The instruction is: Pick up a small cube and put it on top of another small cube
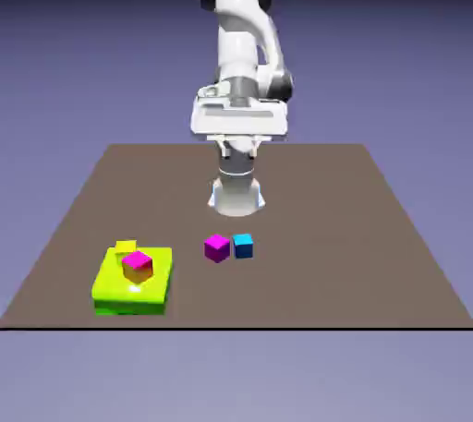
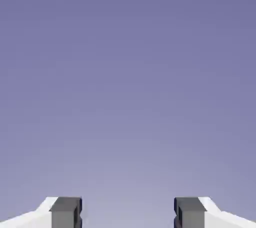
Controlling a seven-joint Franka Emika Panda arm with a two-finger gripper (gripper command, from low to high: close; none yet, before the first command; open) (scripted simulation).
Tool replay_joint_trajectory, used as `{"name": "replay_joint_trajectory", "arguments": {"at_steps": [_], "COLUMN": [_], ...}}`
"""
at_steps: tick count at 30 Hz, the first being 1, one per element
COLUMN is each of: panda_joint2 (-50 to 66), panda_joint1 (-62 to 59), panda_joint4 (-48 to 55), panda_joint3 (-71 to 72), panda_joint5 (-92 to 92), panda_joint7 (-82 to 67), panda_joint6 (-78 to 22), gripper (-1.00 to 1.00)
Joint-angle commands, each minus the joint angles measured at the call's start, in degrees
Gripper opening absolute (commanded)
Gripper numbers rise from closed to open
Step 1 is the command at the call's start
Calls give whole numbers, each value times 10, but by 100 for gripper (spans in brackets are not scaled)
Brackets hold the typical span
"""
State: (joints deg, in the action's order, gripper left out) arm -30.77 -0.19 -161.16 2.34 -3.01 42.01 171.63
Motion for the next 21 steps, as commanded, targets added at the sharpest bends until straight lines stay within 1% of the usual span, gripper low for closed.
{"name": "replay_joint_trajectory", "arguments": {"at_steps": [1,21], "panda_joint2": [16,329], "panda_joint1": [-7,-152], "panda_joint4": [-1,-27], "panda_joint3": [19,407], "panda_joint5": [-25,-523], "panda_joint7": [-4,-78], "panda_joint6": [-20,-415], "gripper": [0,0]}}
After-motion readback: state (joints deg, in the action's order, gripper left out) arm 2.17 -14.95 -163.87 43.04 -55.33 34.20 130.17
